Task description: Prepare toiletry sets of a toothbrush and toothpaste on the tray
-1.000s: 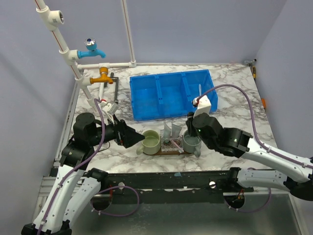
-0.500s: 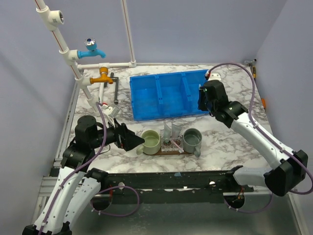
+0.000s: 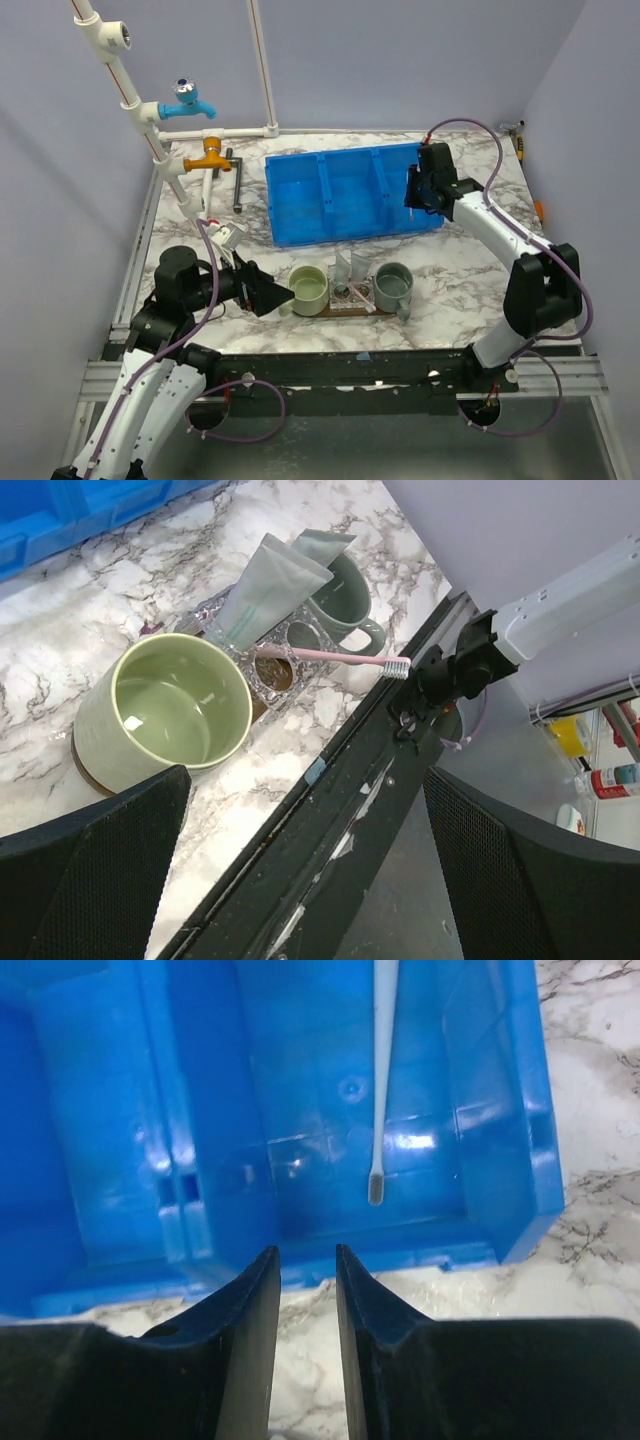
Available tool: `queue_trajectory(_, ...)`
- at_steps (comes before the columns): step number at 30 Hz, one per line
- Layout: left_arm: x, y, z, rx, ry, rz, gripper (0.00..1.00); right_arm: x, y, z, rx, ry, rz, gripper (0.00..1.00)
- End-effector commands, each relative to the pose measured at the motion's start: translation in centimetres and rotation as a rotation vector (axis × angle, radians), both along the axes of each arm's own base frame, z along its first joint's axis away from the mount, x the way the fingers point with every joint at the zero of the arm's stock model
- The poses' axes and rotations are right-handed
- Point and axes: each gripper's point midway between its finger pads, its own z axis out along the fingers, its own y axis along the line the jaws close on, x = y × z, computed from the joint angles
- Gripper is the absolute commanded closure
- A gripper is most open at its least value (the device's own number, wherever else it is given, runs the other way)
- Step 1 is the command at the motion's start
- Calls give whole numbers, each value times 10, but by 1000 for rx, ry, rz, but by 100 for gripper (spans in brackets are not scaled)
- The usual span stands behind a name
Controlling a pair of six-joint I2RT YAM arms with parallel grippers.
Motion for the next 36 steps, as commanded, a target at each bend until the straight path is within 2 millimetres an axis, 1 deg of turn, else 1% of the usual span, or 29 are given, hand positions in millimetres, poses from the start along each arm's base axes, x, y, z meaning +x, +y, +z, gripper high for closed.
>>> queue_trajectory(1, 6, 2, 2, 3, -63, 21, 1, 29, -4, -6, 3, -12, -18, 67)
queue_trajectory(7, 9, 2, 0, 5, -60, 24, 1, 48, -5, -35, -36, 33, -36, 63)
queue_trajectory(12, 9, 2, 0, 5, -59, 26, 1, 60, -14, -54, -107, 56, -64, 58)
queue_trajectory(19, 9, 2, -1, 6, -56, 23, 1, 74, -23, -70, -182, 75, -93, 53)
queue_trajectory(24, 9, 2, -2, 7, -55, 20, 1, 81, -22, -83, -188, 99, -96, 50)
queue_trajectory(30, 9, 1, -2, 8, -50, 21, 1, 88, -23, -96, -164, 122, -102, 49)
queue_trajectory(36, 10, 1, -3, 10, -45, 21, 1, 89, -27, -106, -170, 145, -107, 49)
